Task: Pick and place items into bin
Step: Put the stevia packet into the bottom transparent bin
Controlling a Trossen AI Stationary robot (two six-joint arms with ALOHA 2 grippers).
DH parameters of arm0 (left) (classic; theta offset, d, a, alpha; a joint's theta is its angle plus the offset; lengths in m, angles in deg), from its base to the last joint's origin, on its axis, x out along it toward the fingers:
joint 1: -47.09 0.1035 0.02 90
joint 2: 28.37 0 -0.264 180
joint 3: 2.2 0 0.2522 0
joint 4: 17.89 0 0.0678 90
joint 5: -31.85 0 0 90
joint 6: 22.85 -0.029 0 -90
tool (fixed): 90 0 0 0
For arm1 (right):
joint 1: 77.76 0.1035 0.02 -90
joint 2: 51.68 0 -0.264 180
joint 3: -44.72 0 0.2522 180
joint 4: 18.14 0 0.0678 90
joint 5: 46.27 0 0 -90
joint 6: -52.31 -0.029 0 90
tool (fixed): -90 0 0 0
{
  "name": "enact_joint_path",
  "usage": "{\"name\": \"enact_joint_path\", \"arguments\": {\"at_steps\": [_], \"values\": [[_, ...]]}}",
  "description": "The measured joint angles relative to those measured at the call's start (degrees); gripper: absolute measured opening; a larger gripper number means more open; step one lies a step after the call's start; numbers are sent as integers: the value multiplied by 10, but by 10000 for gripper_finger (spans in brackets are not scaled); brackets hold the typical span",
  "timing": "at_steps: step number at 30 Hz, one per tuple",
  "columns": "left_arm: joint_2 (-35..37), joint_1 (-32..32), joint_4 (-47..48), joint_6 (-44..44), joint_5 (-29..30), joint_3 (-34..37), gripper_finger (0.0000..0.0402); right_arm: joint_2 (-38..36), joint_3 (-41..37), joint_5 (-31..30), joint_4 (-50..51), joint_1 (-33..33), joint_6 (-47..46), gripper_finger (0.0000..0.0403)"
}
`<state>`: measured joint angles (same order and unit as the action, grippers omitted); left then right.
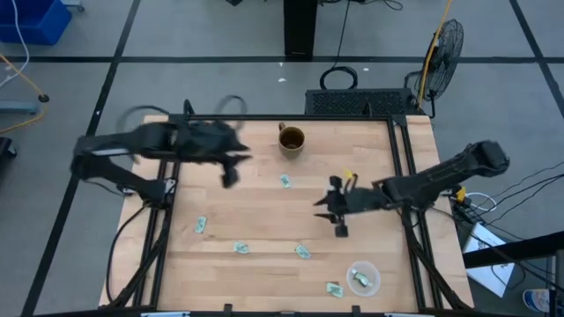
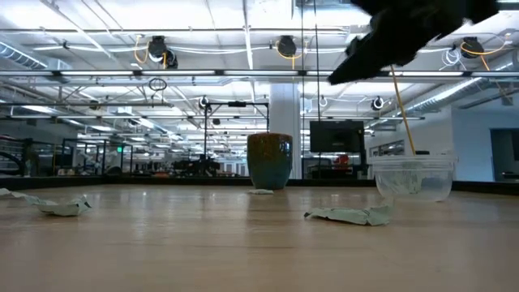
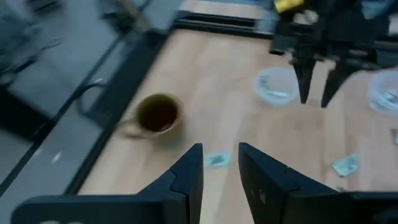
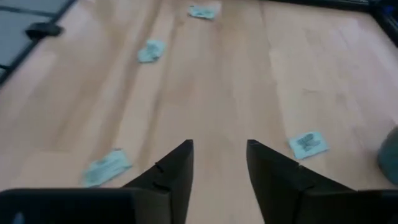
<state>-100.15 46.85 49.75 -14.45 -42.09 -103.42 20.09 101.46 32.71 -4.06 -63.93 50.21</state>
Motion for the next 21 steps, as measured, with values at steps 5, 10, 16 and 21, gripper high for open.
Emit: {"name": "enact_joint_path", "arguments": {"at_steps": [5,10,16,21], "values": [[80,-15,77,61,83,0,108,81,0,78,-105,-91,35,186],[123,-22,129,96,127,0,108,198,44,83,-121,-141,53,198],[129,-22,177,137,154,8,108,313,120,83,-118,-163,103,198],[133,-22,173,153,159,91,108,344,152,82,-101,-175,105,192]]}}
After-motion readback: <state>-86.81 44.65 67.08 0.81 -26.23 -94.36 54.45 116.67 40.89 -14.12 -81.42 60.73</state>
